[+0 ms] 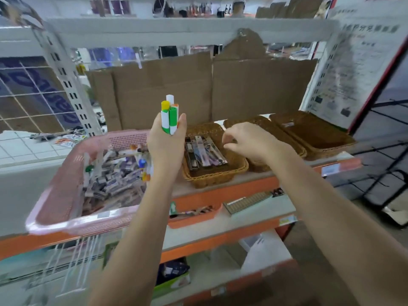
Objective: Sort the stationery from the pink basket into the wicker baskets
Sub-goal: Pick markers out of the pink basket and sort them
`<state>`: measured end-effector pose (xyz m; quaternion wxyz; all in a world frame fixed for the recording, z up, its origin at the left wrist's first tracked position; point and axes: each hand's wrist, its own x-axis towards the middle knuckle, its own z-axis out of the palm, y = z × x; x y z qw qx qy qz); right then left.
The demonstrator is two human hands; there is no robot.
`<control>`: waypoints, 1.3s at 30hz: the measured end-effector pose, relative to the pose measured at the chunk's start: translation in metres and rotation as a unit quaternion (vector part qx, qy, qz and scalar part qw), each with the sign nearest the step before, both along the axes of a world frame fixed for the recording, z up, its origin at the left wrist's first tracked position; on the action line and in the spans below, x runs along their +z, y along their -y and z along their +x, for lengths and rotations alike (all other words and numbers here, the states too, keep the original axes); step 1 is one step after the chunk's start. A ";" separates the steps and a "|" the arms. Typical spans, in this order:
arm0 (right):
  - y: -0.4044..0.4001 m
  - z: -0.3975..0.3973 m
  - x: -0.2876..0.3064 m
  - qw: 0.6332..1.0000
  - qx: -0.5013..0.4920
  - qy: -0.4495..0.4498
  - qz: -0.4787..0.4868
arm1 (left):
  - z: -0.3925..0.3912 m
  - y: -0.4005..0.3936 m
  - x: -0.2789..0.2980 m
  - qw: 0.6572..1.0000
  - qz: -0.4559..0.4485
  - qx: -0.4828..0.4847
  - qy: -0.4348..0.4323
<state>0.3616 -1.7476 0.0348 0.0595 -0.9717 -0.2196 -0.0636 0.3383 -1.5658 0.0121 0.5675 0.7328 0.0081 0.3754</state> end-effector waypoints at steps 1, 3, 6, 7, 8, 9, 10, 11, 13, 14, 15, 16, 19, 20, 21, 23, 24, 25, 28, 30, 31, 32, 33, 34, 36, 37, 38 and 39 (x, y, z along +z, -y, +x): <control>0.023 0.001 0.000 1.000 -0.009 -0.001 0.004 | 0.001 0.020 0.000 1.000 -0.004 -0.001 0.003; 0.051 0.004 -0.004 1.000 -0.024 -0.009 0.008 | 0.005 0.043 -0.003 1.000 -0.016 -0.009 -0.002; 0.097 0.010 -0.010 0.998 -0.050 -0.033 0.016 | 0.015 0.086 -0.006 0.999 -0.030 -0.018 -0.011; 0.110 0.014 -0.013 0.997 -0.057 -0.040 0.020 | 0.019 0.098 -0.007 0.999 -0.031 -0.023 -0.011; 0.121 0.018 -0.016 0.997 -0.060 -0.044 0.023 | 0.023 0.110 -0.008 0.999 -0.030 -0.028 -0.009; 0.131 0.022 -0.019 0.997 -0.063 -0.048 0.026 | 0.029 0.121 -0.009 0.999 -0.028 -0.033 -0.006; 0.140 0.027 -0.021 0.996 -0.066 -0.051 0.030 | 0.035 0.130 -0.011 0.999 -0.027 -0.038 -0.007; 0.148 0.033 -0.023 0.995 -0.071 -0.056 0.035 | 0.042 0.139 -0.013 0.999 -0.029 -0.046 -0.009; 0.163 0.045 -0.027 0.994 -0.076 -0.061 0.044 | 0.056 0.156 -0.016 0.998 -0.035 -0.058 -0.015; 0.169 0.051 -0.029 0.994 -0.079 -0.063 0.047 | 0.064 0.163 -0.017 0.997 -0.037 -0.063 -0.015; 0.174 0.058 -0.031 0.993 -0.083 -0.066 0.049 | 0.072 0.170 -0.019 0.997 -0.036 -0.067 -0.015; 0.179 0.064 -0.032 0.993 -0.088 -0.068 0.050 | 0.079 0.176 -0.020 0.997 -0.034 -0.070 -0.017; 0.194 0.082 -0.037 0.991 -0.097 -0.074 0.049 | 0.099 0.192 -0.024 0.996 -0.029 -0.079 -0.025; 0.198 0.087 -0.039 0.991 -0.097 -0.074 0.049 | 0.105 0.196 -0.026 0.996 -0.028 -0.081 -0.028; 0.202 0.092 -0.042 0.991 -0.096 -0.075 0.048 | 0.111 0.201 -0.028 0.996 -0.026 -0.081 -0.031; 0.208 0.101 -0.048 0.992 -0.091 -0.074 0.044 | 0.123 0.211 -0.034 0.996 -0.024 -0.075 -0.039; 0.211 0.105 -0.052 0.993 -0.087 -0.075 0.042 | 0.128 0.216 -0.037 0.996 -0.028 -0.069 -0.045; 0.213 0.108 -0.056 0.993 -0.082 -0.078 0.041 | 0.132 0.221 -0.041 0.996 -0.034 -0.063 -0.053; 0.220 0.116 -0.071 0.994 -0.057 -0.086 0.031 | 0.141 0.235 -0.056 0.996 -0.049 -0.045 -0.065; 0.224 0.120 -0.080 0.995 -0.032 -0.091 0.022 | 0.144 0.243 -0.067 0.997 -0.045 -0.025 -0.064; 0.227 0.121 -0.085 0.995 -0.018 -0.094 0.019 | 0.145 0.247 -0.071 0.997 -0.044 -0.014 -0.064; 0.229 0.122 -0.090 0.995 -0.002 -0.096 0.016 | 0.146 0.251 -0.076 0.997 -0.043 -0.002 -0.067; 0.232 0.123 -0.095 0.995 0.013 -0.095 0.014 | 0.146 0.255 -0.080 0.996 -0.042 0.010 -0.072; 0.234 0.123 -0.099 0.996 0.030 -0.087 0.017 | 0.147 0.258 -0.084 0.996 -0.041 0.021 -0.078; 0.240 0.122 -0.106 0.995 0.065 -0.061 0.042 | 0.147 0.263 -0.091 0.994 -0.035 0.043 -0.095; 0.241 0.121 -0.110 0.993 0.082 -0.054 0.063 | 0.146 0.264 -0.093 0.993 -0.029 0.052 -0.103; 0.242 0.119 -0.114 0.990 0.101 -0.054 0.081 | 0.145 0.266 -0.095 0.992 -0.020 0.060 -0.107; 0.242 0.117 -0.119 0.986 0.123 -0.054 0.097 | 0.144 0.266 -0.096 0.992 -0.009 0.066 -0.109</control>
